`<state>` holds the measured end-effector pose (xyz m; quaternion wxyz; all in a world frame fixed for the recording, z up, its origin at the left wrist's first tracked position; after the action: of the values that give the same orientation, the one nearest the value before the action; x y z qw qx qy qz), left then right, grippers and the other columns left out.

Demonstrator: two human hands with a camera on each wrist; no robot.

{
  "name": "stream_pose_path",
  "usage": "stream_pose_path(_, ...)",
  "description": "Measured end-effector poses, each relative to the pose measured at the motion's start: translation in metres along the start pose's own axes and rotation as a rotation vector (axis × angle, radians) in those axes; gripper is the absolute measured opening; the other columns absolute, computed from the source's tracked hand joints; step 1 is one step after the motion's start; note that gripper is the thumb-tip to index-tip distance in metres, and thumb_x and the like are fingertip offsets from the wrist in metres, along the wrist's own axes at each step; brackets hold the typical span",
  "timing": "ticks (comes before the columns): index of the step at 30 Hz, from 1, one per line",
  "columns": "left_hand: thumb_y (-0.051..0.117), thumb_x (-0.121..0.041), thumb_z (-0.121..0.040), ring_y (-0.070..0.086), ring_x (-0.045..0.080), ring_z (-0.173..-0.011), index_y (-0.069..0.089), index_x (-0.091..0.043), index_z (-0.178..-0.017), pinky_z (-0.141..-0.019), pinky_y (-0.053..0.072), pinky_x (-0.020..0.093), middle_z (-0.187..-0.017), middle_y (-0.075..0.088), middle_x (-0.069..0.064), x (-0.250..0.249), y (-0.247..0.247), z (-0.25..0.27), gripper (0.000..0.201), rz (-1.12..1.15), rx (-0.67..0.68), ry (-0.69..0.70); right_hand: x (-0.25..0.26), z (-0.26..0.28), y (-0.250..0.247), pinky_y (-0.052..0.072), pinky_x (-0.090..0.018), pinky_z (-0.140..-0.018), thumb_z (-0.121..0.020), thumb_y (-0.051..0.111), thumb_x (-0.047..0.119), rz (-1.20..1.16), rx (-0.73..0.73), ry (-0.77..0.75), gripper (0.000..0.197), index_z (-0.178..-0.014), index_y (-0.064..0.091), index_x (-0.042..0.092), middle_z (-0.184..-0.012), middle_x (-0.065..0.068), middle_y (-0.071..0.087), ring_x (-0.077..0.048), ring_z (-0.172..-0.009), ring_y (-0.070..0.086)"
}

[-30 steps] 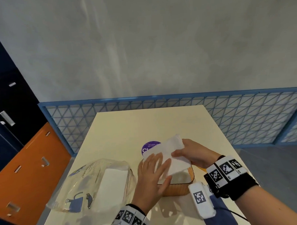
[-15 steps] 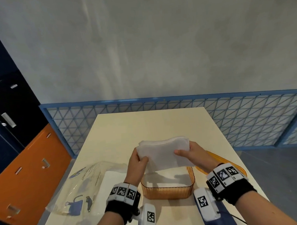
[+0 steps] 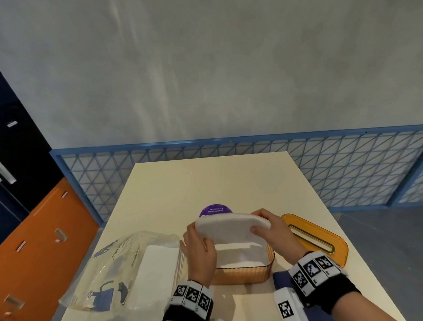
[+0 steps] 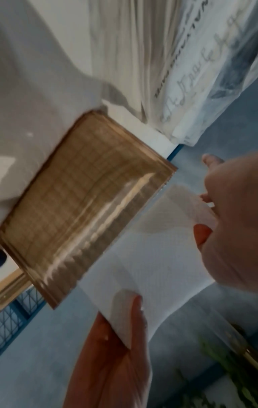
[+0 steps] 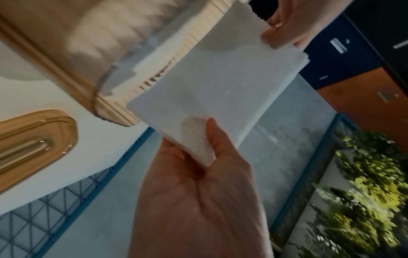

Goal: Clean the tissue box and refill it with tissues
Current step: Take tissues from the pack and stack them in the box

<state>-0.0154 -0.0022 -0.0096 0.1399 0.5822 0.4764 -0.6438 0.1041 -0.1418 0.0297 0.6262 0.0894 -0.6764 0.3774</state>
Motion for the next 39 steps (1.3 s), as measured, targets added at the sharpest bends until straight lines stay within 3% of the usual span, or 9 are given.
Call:
stream_pose_path(4, 0.041, 0.002, -0.086, 0.04, 0.02, -0.099, 0.038, -0.012, -0.123, -0.11, 0.022, 0.051, -0.101, 0.042, -0.003, 0.009, 0.004, 0.003, 0.04, -0.134, 0.104, -0.069, -0.019, 0.003, 0.007, 0.045, -0.02, -0.068, -0.081, 0.06, -0.002, 0.076, 0.043, 0.094, 0.024, -0.091, 0.057, 0.02, -0.086, 0.004, 0.06, -0.015, -0.082, 0.056)
stream_pose_path(8, 0.039, -0.006, -0.093, 0.047, 0.023, -0.111, 0.039, -0.013, -0.121, -0.111, 0.02, 0.051, -0.102, 0.047, -0.004, 0.013, 0.007, -0.001, 0.029, -0.165, 0.111, -0.059, -0.024, -0.001, 0.008, 0.046, -0.032, -0.075, -0.083, 0.06, 0.002, 0.071, -0.028, 0.13, 0.016, -0.094, 0.057, 0.013, -0.087, -0.003, 0.06, -0.023, -0.087, 0.057)
stream_pose_path(12, 0.041, -0.014, -0.095, 0.055, 0.022, -0.107, 0.04, -0.015, -0.121, -0.11, 0.021, 0.046, -0.103, 0.06, -0.002, 0.005, 0.004, -0.011, 0.025, -0.177, 0.077, -0.087, -0.024, -0.011, 0.006, 0.051, -0.042, -0.092, -0.086, 0.062, 0.009, -0.014, -0.103, 0.2, 0.022, -0.107, 0.058, 0.01, -0.108, -0.009, 0.065, -0.027, -0.101, 0.061)
stream_pose_path(19, 0.043, -0.013, -0.093, 0.053, 0.023, -0.115, 0.014, -0.022, -0.146, -0.105, 0.027, 0.046, -0.116, 0.062, 0.004, 0.006, 0.011, -0.024, 0.061, -0.648, 0.278, -0.178, -0.028, -0.018, 0.023, 0.046, -0.027, -0.078, -0.088, 0.055, 0.007, 0.416, -0.001, 0.273, 0.041, -0.128, 0.043, 0.004, -0.122, -0.018, 0.06, -0.029, -0.11, 0.059)
stream_pose_path(23, 0.04, -0.004, -0.091, 0.047, 0.022, -0.121, 0.027, -0.02, -0.14, -0.105, 0.027, 0.05, -0.123, 0.057, 0.003, 0.002, 0.015, -0.027, 0.053, -0.844, 0.357, -0.127, -0.027, -0.015, 0.029, 0.047, -0.03, -0.087, -0.091, 0.047, 0.0, 0.603, 0.024, 0.206, 0.048, -0.136, 0.034, 0.007, -0.125, -0.017, 0.056, -0.029, -0.113, 0.056)
stream_pose_path(27, 0.043, -0.002, -0.092, 0.036, 0.025, -0.129, 0.028, -0.023, -0.142, -0.107, 0.025, 0.057, -0.139, 0.037, 0.006, -0.004, 0.012, -0.025, 0.056, -0.986, 0.279, 0.083, -0.024, -0.007, 0.031, 0.044, -0.033, -0.094, -0.089, 0.053, 0.004, 0.917, -0.074, -0.134, 0.051, -0.137, 0.039, 0.012, -0.134, -0.01, 0.045, -0.026, -0.121, 0.043)
stream_pose_path(30, 0.044, -0.007, -0.093, 0.035, 0.023, -0.133, 0.039, -0.029, -0.138, -0.11, 0.017, 0.059, -0.145, 0.032, 0.003, -0.005, 0.013, -0.023, 0.05, -1.044, 0.459, 0.233, -0.02, -0.006, 0.028, 0.032, -0.042, -0.107, -0.089, 0.059, 0.02, 0.993, 0.146, -0.196, 0.054, -0.139, 0.04, 0.023, -0.145, -0.004, 0.038, -0.024, -0.134, 0.034)
stream_pose_path(33, 0.05, -0.016, -0.094, 0.031, 0.021, -0.137, 0.036, -0.035, -0.139, -0.107, 0.01, 0.069, -0.145, 0.034, 0.002, 0.001, 0.011, -0.027, 0.051, -1.126, 0.736, 0.187, -0.025, -0.01, 0.026, 0.009, -0.057, -0.115, -0.089, 0.06, 0.029, 1.067, 0.459, 0.019, 0.064, -0.144, 0.028, 0.036, -0.154, 0.002, 0.026, -0.021, -0.143, 0.024)
stream_pose_path(39, 0.053, -0.016, -0.092, 0.032, 0.023, -0.139, 0.02, -0.045, -0.144, -0.105, -0.006, 0.075, -0.147, 0.033, 0.002, 0.011, 0.009, -0.036, 0.068, -1.158, 0.887, 0.096, -0.04, -0.019, 0.027, -0.001, -0.059, -0.115, -0.095, 0.051, 0.026, 1.077, 0.561, 0.152, 0.062, -0.146, 0.02, 0.041, -0.159, 0.001, 0.016, -0.024, -0.146, 0.016)
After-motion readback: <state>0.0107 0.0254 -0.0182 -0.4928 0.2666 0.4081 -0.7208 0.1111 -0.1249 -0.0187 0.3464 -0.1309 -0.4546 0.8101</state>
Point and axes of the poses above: each hand's wrist, its own z-axis away from the middle knuckle, its own y-axis out of the palm, x = y × z, the point moved 1 cm from there along -z, towards the middle knuckle
